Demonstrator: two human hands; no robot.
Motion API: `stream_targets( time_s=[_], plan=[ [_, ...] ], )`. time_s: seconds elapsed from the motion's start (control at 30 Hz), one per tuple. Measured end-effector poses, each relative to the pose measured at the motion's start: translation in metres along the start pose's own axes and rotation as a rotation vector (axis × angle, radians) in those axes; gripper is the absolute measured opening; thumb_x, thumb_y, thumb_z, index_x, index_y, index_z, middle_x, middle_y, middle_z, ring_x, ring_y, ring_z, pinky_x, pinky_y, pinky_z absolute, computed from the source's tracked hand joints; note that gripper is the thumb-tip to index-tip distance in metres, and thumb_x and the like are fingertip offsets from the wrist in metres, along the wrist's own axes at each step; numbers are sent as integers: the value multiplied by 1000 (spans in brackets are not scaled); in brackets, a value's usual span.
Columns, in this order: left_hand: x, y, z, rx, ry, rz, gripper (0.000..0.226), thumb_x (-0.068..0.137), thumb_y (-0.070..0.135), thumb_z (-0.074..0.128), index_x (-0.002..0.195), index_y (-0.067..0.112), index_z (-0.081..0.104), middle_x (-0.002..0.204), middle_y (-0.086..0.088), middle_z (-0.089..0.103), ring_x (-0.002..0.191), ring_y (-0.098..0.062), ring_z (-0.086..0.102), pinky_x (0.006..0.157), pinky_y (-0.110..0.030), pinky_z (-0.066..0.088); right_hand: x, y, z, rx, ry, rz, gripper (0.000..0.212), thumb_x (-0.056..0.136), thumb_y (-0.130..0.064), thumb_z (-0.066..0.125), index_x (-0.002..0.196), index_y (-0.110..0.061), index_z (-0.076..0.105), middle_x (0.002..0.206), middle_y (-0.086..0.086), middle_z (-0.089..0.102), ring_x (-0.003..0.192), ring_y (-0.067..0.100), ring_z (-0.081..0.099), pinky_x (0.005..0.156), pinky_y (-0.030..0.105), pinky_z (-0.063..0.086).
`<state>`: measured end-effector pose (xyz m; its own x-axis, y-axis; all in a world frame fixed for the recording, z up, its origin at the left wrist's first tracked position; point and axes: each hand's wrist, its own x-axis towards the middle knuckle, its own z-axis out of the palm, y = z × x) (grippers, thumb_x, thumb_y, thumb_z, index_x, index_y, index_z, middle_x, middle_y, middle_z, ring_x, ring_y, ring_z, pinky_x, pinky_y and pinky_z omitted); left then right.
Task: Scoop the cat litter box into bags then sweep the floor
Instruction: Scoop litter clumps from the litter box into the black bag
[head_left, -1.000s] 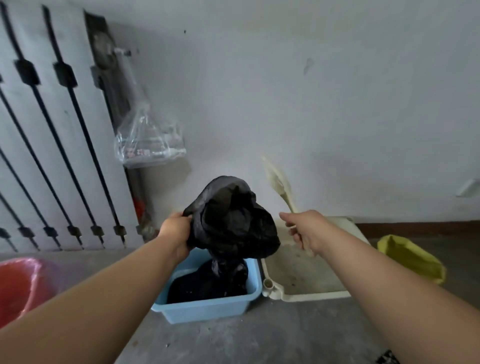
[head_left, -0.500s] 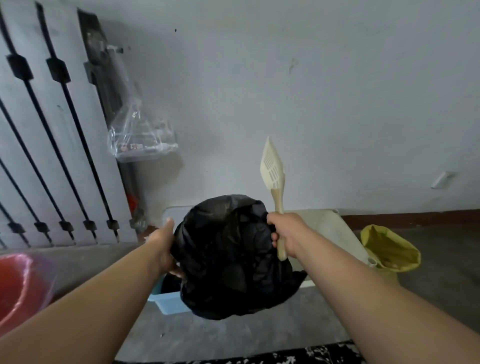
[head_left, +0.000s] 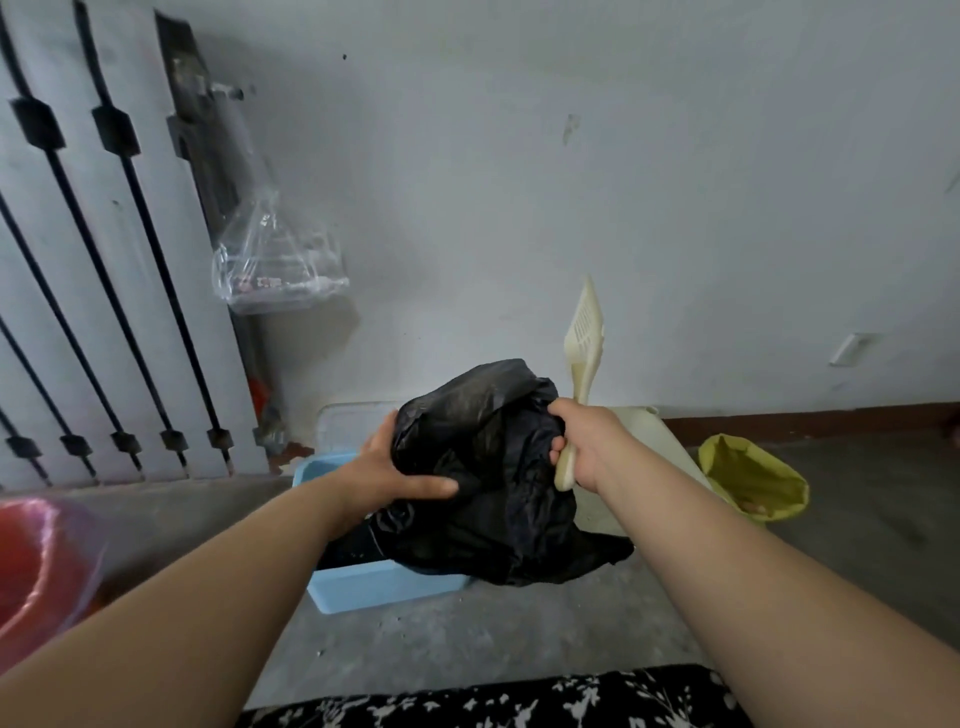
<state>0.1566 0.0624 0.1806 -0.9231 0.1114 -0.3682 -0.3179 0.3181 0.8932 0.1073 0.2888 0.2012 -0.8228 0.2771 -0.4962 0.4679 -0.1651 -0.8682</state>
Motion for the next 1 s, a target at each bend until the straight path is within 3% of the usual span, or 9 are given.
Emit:
stream_targets(
  time_s=[0.07,0.17,0.23,0.37,0.5,0.57,0.67,0.8,1.0],
  plan=[
    [13,-7,10,169,112,7,115,65,29,86,151,35,11,149,-8,35,133,-32,41,107,-45,38,0,-1,-6,3,-43,-1,11,85,-15,62,82,-9,53,61,2,43,41,12,33,37,19,33],
    [32,-11,13,269,345,5,45,87,20,54,132,21,49,119,-14,64,105,-35,61,94,-42,50,2,-2,-23,-152,-95,-40,19,77,-12,73,84,-10,55,64,3,46,44,11,35,42,20,34],
    [35,-8,14,205,412,-14,32,91,17,44,122,18,53,107,-14,65,96,-34,62,86,-39,52,6,-3,-42,-358,-34,-117,27,74,-1,74,92,-8,54,68,7,49,51,15,41,47,25,36],
    [38,-7,13,42,467,-38,24,90,17,51,113,20,58,82,-7,62,81,-31,63,77,-40,55,15,-4,-88,-938,171,-235,37,74,-4,74,105,-8,55,85,11,56,72,27,55,59,30,43],
    [49,-12,19,156,321,-40,17,77,21,75,90,18,64,91,-15,69,81,-33,65,74,-37,54,28,1,-127,-1277,202,-259,37,72,-12,76,106,-6,62,103,12,61,82,24,52,69,27,42],
    [51,-11,33,317,202,-41,15,78,23,76,85,13,67,88,-15,68,83,-31,63,77,-34,50,34,7,-143,-1321,189,-264,32,75,-13,71,104,-5,62,103,12,60,82,26,53,64,26,42],
    [55,-12,63,455,62,-101,29,91,31,63,102,5,69,102,-17,67,98,-32,63,91,-39,50,47,26,-168,-1223,146,-189,23,80,-10,64,101,-2,60,88,14,59,72,28,57,49,26,41],
    [63,-37,110,281,-65,-207,26,95,23,56,107,3,66,95,-14,66,82,-25,61,74,-33,48,68,56,-200,-1048,127,-90,15,84,-6,55,99,-4,54,71,15,55,49,24,51,40,23,38],
    [83,-84,177,232,-115,-339,24,94,21,55,111,6,62,117,-16,63,106,-29,60,98,-38,47,103,82,-223,-1087,74,-96,12,86,-1,49,97,-7,53,72,11,53,48,20,52,37,21,37]
  ],
)
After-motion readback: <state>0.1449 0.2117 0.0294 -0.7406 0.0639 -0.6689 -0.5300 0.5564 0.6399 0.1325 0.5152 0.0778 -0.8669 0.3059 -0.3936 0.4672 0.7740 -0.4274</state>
